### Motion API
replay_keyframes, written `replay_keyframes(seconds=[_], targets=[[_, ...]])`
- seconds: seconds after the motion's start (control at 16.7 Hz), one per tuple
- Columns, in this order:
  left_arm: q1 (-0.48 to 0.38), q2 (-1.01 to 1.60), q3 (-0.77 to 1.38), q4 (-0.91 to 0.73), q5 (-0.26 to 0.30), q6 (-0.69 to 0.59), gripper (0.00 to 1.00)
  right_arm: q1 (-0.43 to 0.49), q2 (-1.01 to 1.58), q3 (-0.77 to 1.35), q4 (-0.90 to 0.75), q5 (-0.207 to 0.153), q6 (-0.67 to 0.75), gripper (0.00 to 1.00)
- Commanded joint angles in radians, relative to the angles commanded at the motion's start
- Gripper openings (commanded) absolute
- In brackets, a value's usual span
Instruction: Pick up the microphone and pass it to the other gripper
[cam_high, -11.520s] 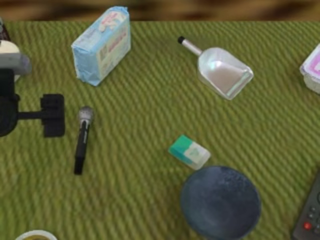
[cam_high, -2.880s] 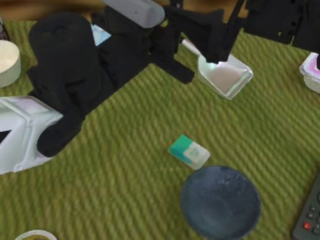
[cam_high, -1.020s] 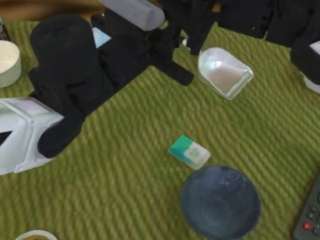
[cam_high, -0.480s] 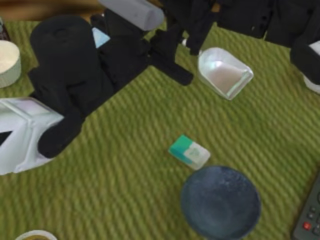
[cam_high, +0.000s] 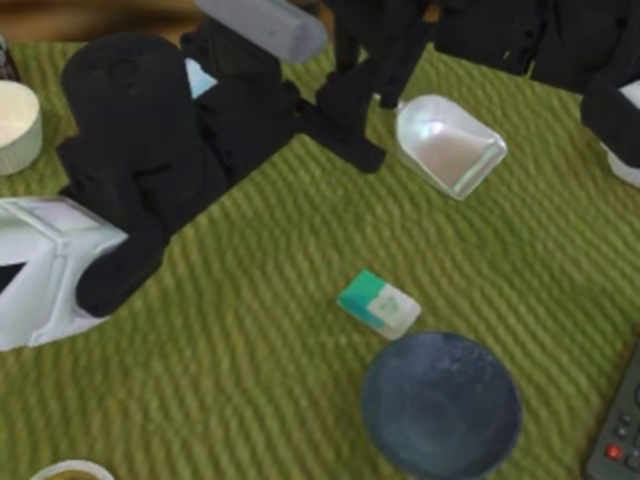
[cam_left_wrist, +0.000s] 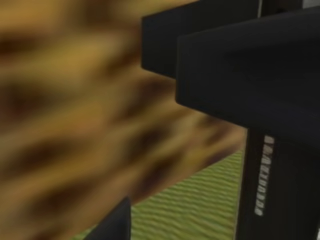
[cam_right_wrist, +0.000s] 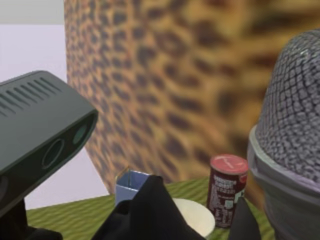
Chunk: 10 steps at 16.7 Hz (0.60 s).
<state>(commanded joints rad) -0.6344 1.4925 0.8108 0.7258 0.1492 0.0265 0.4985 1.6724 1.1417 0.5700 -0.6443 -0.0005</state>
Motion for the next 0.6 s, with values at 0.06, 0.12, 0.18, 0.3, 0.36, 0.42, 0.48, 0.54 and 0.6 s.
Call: replay_keyframes(seconds=[0.06, 0.12, 0.18, 0.3, 0.36, 0.42, 0.48, 0.54, 0.6], targets=[[0.0, 0.0, 0.0, 0.0, 0.0, 0.0, 1.0, 0.0, 0.0, 0.0, 0.0, 0.0, 0.0, 0.0], [0.0, 0.0, 0.0, 0.0, 0.0, 0.0, 1.0, 0.0, 0.0, 0.0, 0.0, 0.0, 0.0, 0.0], [0.0, 0.0, 0.0, 0.0, 0.0, 0.0, 1.0, 0.0, 0.0, 0.0, 0.0, 0.0, 0.0, 0.0], [0.009, 0.009, -0.018, -0.001, -0.008, 0.007, 1.0, -0.004, -0.012, 0.009, -0.001, 0.005, -0.002, 0.0], [0.012, -0.004, -0.03, -0.005, -0.006, 0.007, 1.0, -0.009, -0.017, 0.004, 0.0, -0.003, -0.001, 0.0], [0.019, -0.028, -0.05, -0.011, -0.004, 0.007, 1.0, -0.02, -0.025, -0.004, 0.002, -0.016, 0.0, 0.0], [0.027, -0.063, -0.077, -0.019, -0.001, 0.006, 1.0, -0.034, -0.034, -0.014, 0.004, -0.031, 0.001, 0.0], [0.036, -0.105, -0.107, -0.028, 0.003, 0.006, 1.0, -0.049, -0.044, -0.026, 0.006, -0.047, 0.003, 0.0], [0.044, -0.151, -0.139, -0.038, 0.009, 0.006, 1.0, -0.067, -0.056, -0.038, 0.008, -0.065, 0.004, 0.0]])
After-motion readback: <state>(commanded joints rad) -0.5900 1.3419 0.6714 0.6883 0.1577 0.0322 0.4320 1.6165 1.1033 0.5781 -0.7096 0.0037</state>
